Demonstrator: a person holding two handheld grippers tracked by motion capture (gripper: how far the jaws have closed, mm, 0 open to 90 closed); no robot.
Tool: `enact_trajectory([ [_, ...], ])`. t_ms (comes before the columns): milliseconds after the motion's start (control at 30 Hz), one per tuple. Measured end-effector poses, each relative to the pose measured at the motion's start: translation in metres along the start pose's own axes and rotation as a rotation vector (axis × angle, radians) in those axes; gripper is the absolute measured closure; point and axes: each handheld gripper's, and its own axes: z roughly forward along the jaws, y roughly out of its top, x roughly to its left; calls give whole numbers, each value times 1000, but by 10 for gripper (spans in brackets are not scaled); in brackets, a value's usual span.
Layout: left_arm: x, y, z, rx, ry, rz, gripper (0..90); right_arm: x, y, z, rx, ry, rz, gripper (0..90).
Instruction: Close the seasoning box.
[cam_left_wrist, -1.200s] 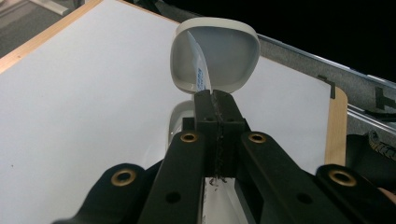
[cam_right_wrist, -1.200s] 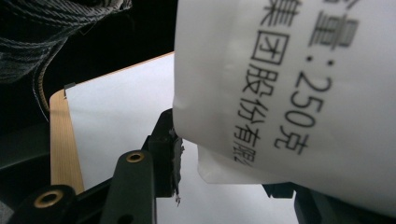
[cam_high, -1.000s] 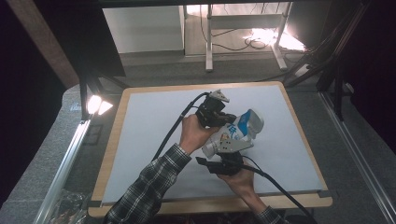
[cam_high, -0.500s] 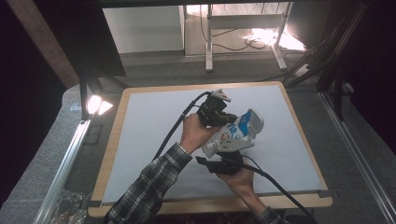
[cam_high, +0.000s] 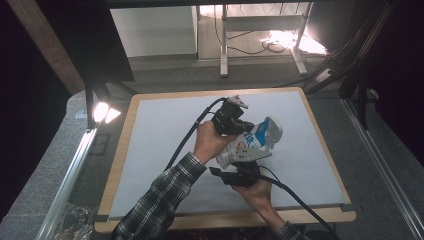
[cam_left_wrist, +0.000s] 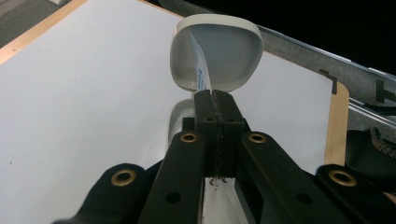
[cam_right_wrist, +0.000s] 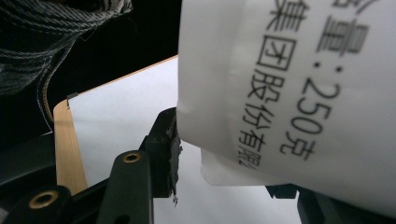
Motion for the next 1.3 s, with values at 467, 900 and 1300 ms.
enact_trajectory([
  [467, -2, 3, 1, 14, 2, 9, 900, 0, 1, 0, -4, -1, 2, 536],
  [900, -2, 4, 2, 18, 1, 2, 900, 0, 2, 0, -6, -3, 0, 535],
  [1300, -1, 7, 4, 32, -3, 3, 900, -1, 2, -1, -10, -5, -6, 536],
])
